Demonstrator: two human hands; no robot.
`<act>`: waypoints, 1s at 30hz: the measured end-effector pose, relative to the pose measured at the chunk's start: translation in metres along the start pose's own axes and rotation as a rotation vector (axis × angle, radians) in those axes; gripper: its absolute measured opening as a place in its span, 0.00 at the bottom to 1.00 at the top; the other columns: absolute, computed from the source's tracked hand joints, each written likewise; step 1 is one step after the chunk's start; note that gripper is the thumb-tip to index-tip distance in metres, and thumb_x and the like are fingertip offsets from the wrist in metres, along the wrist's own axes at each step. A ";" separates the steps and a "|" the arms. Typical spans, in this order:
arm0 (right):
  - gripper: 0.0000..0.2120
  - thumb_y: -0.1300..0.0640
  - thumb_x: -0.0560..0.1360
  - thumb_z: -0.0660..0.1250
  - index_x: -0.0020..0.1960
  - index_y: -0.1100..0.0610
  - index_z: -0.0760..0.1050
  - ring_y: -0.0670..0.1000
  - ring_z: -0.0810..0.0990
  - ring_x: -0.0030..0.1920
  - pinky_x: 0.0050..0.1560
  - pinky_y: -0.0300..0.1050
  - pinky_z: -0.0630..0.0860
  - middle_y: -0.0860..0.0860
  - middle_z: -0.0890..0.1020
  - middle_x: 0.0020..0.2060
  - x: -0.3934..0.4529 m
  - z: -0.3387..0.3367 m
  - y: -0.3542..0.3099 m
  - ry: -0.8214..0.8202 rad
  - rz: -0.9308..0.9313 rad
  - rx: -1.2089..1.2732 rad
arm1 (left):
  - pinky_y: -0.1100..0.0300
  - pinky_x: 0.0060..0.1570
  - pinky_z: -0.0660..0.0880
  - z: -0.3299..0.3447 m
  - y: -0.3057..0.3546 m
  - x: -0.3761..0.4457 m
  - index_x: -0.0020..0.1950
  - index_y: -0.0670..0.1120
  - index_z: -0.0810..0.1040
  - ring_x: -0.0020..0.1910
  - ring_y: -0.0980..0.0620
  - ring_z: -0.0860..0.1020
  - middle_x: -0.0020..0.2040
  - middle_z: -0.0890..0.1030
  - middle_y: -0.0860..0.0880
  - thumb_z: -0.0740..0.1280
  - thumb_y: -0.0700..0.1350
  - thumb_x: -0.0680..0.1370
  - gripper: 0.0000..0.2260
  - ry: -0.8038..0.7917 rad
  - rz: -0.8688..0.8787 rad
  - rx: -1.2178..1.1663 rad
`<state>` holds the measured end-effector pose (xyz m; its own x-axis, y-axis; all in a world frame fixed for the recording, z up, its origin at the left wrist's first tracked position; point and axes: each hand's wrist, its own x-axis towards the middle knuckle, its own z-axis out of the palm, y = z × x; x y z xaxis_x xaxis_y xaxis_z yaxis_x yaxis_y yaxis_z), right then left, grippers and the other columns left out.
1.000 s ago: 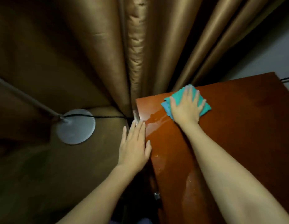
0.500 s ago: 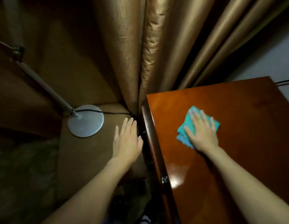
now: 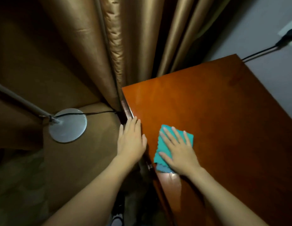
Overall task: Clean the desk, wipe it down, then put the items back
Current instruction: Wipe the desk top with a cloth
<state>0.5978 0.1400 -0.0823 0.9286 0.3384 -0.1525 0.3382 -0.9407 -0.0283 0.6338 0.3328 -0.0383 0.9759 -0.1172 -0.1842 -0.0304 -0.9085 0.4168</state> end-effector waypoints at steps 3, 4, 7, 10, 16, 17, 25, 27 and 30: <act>0.34 0.34 0.77 0.39 0.76 0.52 0.57 0.55 0.61 0.74 0.71 0.56 0.49 0.49 0.63 0.74 -0.010 -0.003 0.056 -0.006 0.255 0.026 | 0.55 0.73 0.41 0.017 0.017 -0.005 0.77 0.47 0.51 0.77 0.52 0.48 0.78 0.53 0.49 0.53 0.52 0.81 0.26 -0.041 0.091 0.038; 0.35 0.34 0.76 0.40 0.77 0.51 0.54 0.55 0.57 0.75 0.72 0.56 0.47 0.48 0.59 0.75 -0.003 -0.004 0.070 0.012 0.382 0.056 | 0.56 0.72 0.39 0.023 0.020 -0.006 0.77 0.47 0.51 0.77 0.52 0.47 0.78 0.52 0.50 0.52 0.53 0.82 0.26 -0.048 0.108 0.045; 0.32 0.38 0.79 0.46 0.78 0.53 0.48 0.55 0.46 0.77 0.74 0.61 0.43 0.49 0.50 0.77 0.044 -0.011 0.087 0.061 0.782 0.171 | 0.56 0.71 0.36 0.035 0.025 -0.012 0.78 0.47 0.48 0.77 0.52 0.43 0.78 0.48 0.50 0.51 0.53 0.82 0.26 -0.055 0.129 0.057; 0.32 0.40 0.80 0.47 0.78 0.55 0.47 0.57 0.45 0.77 0.73 0.64 0.42 0.51 0.49 0.77 0.084 -0.012 0.063 0.055 0.744 0.183 | 0.54 0.71 0.34 0.042 0.029 -0.014 0.78 0.45 0.47 0.77 0.49 0.42 0.78 0.47 0.47 0.50 0.52 0.82 0.26 -0.062 0.117 0.090; 0.34 0.36 0.78 0.40 0.76 0.54 0.57 0.57 0.57 0.75 0.72 0.60 0.46 0.51 0.61 0.75 0.030 -0.004 0.039 0.005 0.154 0.064 | 0.46 0.72 0.47 0.059 0.058 -0.004 0.75 0.38 0.57 0.76 0.41 0.54 0.76 0.57 0.39 0.52 0.55 0.78 0.30 -0.019 0.081 0.195; 0.33 0.36 0.79 0.39 0.76 0.54 0.58 0.57 0.59 0.75 0.73 0.59 0.48 0.51 0.62 0.74 0.015 -0.002 0.052 -0.005 0.158 0.053 | 0.47 0.72 0.45 0.062 0.064 -0.001 0.76 0.39 0.55 0.76 0.42 0.52 0.76 0.55 0.39 0.50 0.58 0.78 0.31 -0.031 0.120 0.212; 0.36 0.32 0.74 0.37 0.77 0.50 0.44 0.50 0.46 0.77 0.74 0.55 0.41 0.43 0.45 0.74 -0.033 -0.006 0.183 -0.012 0.613 0.104 | 0.45 0.70 0.34 0.094 0.117 0.031 0.76 0.43 0.43 0.74 0.46 0.37 0.78 0.46 0.43 0.38 0.60 0.77 0.32 0.013 0.113 0.232; 0.32 0.37 0.78 0.44 0.78 0.51 0.47 0.52 0.46 0.77 0.74 0.58 0.41 0.46 0.48 0.77 -0.003 -0.011 0.206 0.049 0.821 0.128 | 0.45 0.71 0.35 0.099 0.120 0.036 0.76 0.42 0.44 0.74 0.46 0.38 0.78 0.48 0.43 0.38 0.60 0.77 0.33 0.030 0.110 0.253; 0.31 0.41 0.80 0.46 0.78 0.55 0.45 0.56 0.44 0.77 0.73 0.63 0.41 0.50 0.47 0.78 0.061 -0.018 0.222 0.069 1.013 0.248 | 0.46 0.71 0.36 0.099 0.125 0.045 0.77 0.43 0.46 0.75 0.47 0.39 0.78 0.47 0.43 0.40 0.61 0.77 0.33 0.018 0.136 0.246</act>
<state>0.7323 -0.0481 -0.0796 0.7694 -0.6180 -0.1614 -0.6370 -0.7612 -0.1220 0.6525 0.1738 -0.0826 0.9630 -0.2392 -0.1245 -0.2104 -0.9553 0.2078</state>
